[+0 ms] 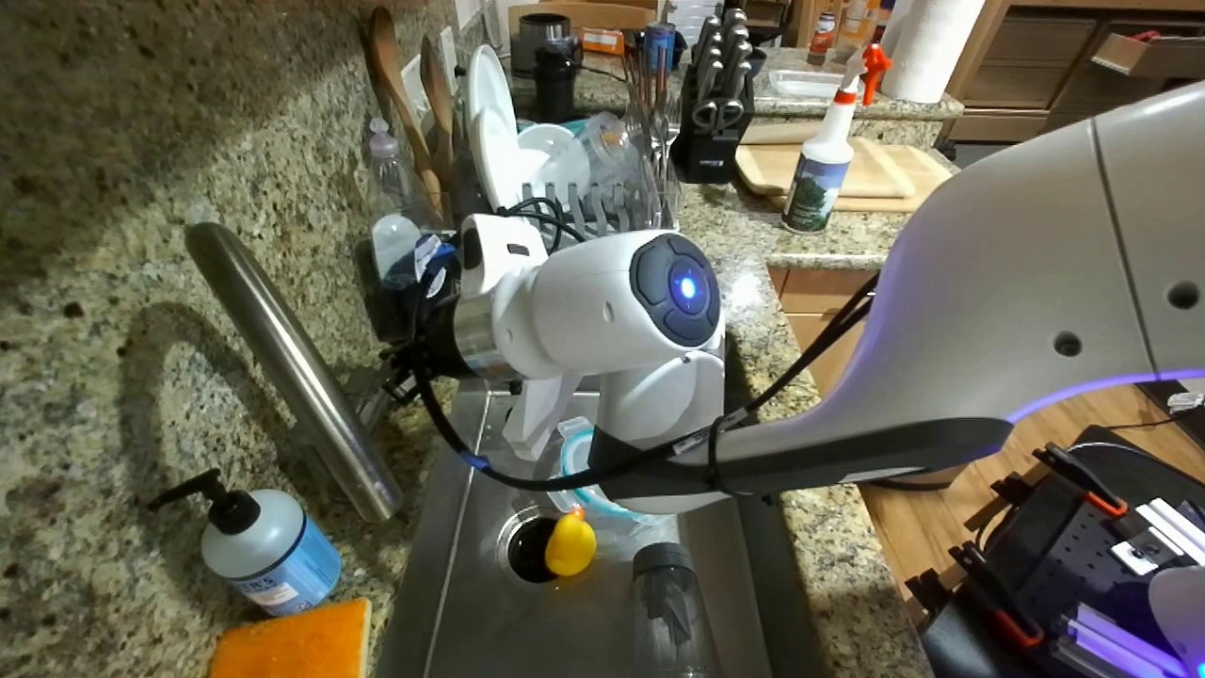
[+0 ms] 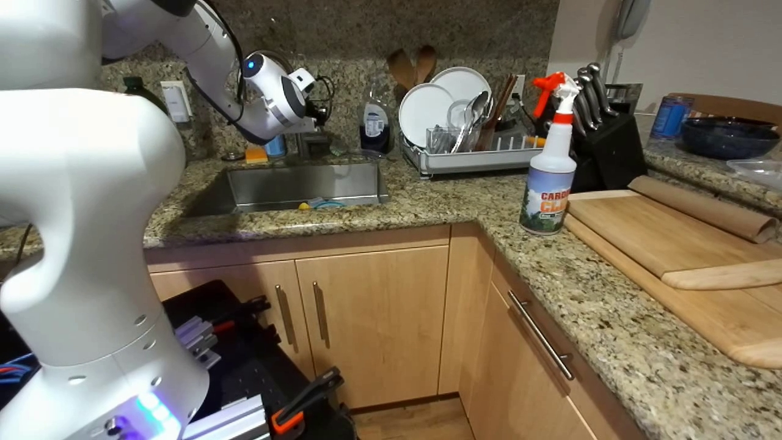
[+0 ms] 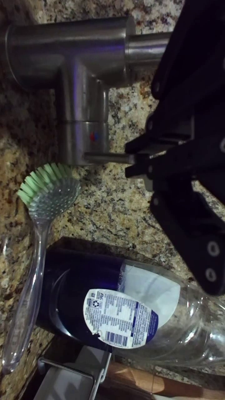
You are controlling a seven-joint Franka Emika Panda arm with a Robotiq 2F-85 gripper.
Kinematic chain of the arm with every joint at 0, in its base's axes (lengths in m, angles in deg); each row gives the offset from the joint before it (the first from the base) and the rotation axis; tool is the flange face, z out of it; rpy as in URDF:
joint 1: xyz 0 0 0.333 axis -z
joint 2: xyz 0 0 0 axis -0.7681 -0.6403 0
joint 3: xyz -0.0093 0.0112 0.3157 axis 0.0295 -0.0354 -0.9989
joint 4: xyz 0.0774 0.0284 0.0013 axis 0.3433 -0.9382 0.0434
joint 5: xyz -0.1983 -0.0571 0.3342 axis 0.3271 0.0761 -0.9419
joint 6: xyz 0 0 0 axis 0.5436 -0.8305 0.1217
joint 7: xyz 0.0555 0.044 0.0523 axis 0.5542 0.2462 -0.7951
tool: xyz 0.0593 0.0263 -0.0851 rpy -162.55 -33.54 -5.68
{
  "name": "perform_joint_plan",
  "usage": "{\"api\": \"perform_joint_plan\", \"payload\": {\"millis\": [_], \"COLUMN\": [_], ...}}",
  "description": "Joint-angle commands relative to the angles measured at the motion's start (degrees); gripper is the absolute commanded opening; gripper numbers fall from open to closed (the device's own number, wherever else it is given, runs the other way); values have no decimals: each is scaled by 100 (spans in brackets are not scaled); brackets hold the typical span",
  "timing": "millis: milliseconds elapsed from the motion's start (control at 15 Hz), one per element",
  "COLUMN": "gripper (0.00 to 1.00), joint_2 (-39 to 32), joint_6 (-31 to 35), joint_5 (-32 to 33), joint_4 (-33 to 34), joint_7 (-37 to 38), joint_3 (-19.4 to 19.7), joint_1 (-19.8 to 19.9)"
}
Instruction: Move the spray bottle to the left, open the faucet
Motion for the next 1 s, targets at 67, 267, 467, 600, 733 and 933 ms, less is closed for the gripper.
{"api": "perform_joint_plan", "payload": {"millis": [67, 267, 467, 600, 733, 933], "gripper": [37, 13, 39, 52, 66, 89], "joint_2": [230, -6, -165, -80, -10, -114], "joint_6": [455, 6, -612, -487, -385, -397], "joint_5": [-159, -1, -267, -314, -356, -414], "joint_4": [-663, 5, -82, -333, -464, -610], "joint_7": [21, 0, 155, 188, 134, 168], "joint_3": [1146, 2, 903, 1138, 1164, 1565], "joint_1": [-444, 5, -593, -771, -818, -1037]}}
